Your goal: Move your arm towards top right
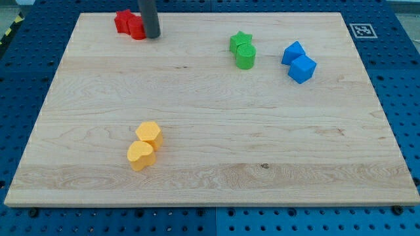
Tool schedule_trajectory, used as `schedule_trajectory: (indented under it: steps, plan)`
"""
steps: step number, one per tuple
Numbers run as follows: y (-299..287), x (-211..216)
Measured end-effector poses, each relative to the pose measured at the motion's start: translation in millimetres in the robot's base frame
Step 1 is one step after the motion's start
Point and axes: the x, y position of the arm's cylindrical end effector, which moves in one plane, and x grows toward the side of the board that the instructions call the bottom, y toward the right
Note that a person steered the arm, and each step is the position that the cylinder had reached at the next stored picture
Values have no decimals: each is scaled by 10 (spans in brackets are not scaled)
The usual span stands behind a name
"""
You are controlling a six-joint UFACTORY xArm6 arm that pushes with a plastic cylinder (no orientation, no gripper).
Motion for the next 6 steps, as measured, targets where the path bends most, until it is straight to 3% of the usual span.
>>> schedule_trajectory:
  steps: [2,3,5,6]
  plan:
    - [211,126]
    - [743,336]
    - [1338,-169]
    - [1893,-194]
